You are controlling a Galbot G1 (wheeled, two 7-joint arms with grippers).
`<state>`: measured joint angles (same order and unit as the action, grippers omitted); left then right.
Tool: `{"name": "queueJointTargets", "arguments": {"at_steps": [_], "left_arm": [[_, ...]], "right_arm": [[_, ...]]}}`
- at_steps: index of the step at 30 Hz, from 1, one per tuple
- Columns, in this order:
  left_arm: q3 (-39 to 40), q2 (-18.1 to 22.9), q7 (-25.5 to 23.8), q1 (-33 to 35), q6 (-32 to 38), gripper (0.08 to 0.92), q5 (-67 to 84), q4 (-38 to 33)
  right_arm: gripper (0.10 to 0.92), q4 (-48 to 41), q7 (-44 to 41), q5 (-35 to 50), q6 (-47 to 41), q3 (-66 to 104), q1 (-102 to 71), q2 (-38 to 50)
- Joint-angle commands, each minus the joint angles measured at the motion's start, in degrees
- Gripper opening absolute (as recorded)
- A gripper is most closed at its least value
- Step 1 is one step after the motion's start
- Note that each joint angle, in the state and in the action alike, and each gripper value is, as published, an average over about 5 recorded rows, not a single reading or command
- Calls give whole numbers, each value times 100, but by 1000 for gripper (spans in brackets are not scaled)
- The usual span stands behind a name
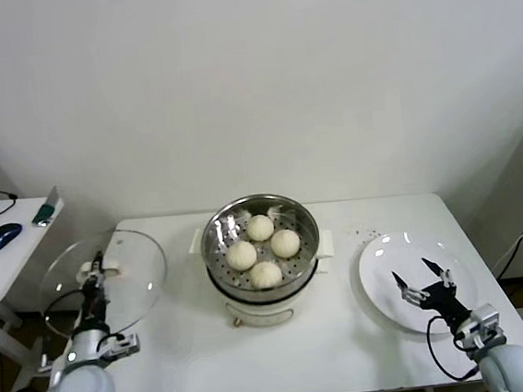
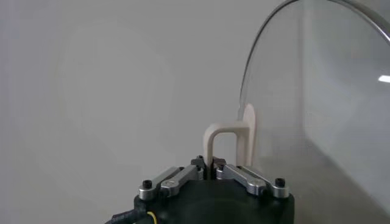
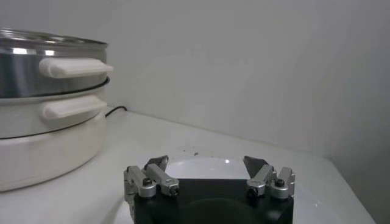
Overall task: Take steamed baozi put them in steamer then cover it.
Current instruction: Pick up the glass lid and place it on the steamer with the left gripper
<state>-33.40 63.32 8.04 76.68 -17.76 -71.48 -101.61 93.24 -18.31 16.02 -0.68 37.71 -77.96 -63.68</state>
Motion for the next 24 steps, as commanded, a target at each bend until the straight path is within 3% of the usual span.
{"name": "queueJointTargets", "arguments": {"at_steps": [1,6,10,13,18,24], "left_arm": [[422,-1140,-640,655,-1884,147,569,-2307],[1202,-1628,-1234,48,-2428,147,571,-2562],[2054,-1720,-1498,-698,-2651,147,545,-2499],[2759,-1379,-1834,-1368,-2724,147,332,-2332],[3584,-406,-2698,-2325,-2724,147,-378,-1863],[4208,384,-2934,-2929,-2724,147,-859,-1339]], "right_arm": [[823,-148,18,-7,-4,-98,212,59],[823,-207,58,-33,-64,-244,344,137],[823,-288,97,-37,-83,-310,460,197],[823,-345,110,-54,-84,-356,524,194],[823,-425,143,-125,-80,-400,610,146],[823,-526,181,-218,-60,-375,679,121]]}}
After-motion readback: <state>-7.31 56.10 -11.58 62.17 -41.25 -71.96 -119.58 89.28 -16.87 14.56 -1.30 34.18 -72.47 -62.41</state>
